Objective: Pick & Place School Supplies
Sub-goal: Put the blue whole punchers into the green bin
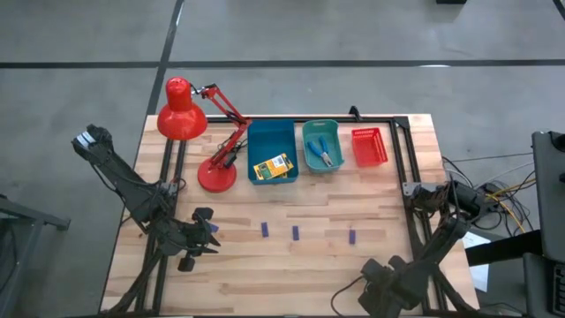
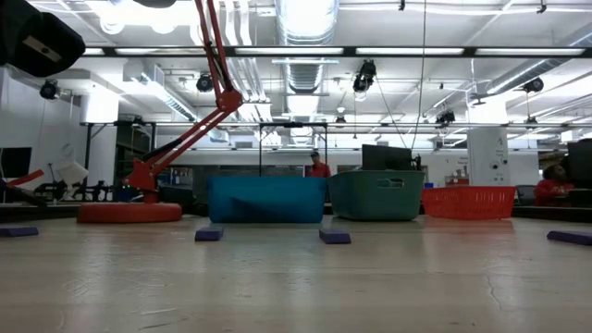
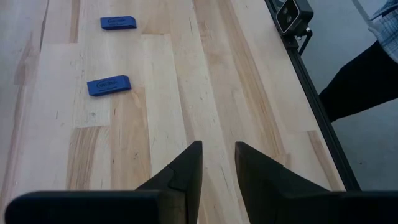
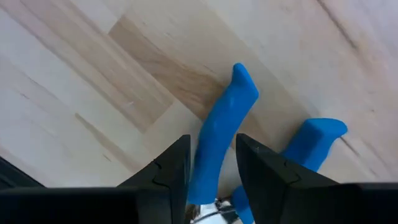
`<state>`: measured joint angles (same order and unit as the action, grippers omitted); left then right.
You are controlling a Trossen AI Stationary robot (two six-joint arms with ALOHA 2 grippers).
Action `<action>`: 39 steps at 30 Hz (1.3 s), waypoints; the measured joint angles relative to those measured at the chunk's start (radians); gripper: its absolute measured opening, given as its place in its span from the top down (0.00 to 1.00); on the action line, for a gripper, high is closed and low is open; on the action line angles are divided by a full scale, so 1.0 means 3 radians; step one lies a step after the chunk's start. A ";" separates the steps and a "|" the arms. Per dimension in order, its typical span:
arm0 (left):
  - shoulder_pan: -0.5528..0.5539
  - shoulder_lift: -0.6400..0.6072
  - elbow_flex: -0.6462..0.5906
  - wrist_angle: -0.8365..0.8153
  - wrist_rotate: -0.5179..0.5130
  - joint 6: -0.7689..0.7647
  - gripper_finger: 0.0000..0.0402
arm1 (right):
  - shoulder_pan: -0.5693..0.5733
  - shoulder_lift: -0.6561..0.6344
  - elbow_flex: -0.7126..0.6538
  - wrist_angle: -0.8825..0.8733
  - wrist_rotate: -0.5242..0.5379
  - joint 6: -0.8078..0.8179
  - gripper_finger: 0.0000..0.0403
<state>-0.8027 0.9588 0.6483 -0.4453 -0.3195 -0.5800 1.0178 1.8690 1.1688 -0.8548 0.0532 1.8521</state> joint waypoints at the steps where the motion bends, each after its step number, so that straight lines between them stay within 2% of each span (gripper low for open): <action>1: 0.0000 0.0000 0.0000 0.0000 0.0000 0.0000 0.75 | -0.0002 0.0000 -0.0025 0.0072 0.0001 -0.0001 0.70; 7: 0.0000 0.0000 0.0000 0.0000 0.0000 0.0000 0.75 | -0.0012 -0.0024 -0.0186 0.0379 -0.0004 -0.0004 0.75; 20: 0.0000 0.0000 0.0000 0.0000 0.0000 0.0000 0.75 | -0.0030 -0.0015 -0.0098 0.0217 -0.0014 -0.0002 0.90; 32: 0.0000 0.0000 0.0000 0.0000 0.0000 0.0000 0.75 | -0.0040 -0.0046 -0.0054 0.0134 0.0003 -0.0065 0.88; 39: -0.0001 0.0000 0.0000 0.0000 0.0000 0.0000 0.75 | -0.0053 -0.0277 0.0018 -0.0110 0.0150 -0.0236 0.88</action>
<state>-0.8028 0.9588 0.6483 -0.4454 -0.3195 -0.5800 1.0019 1.7859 1.1741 -0.8879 0.0983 1.7812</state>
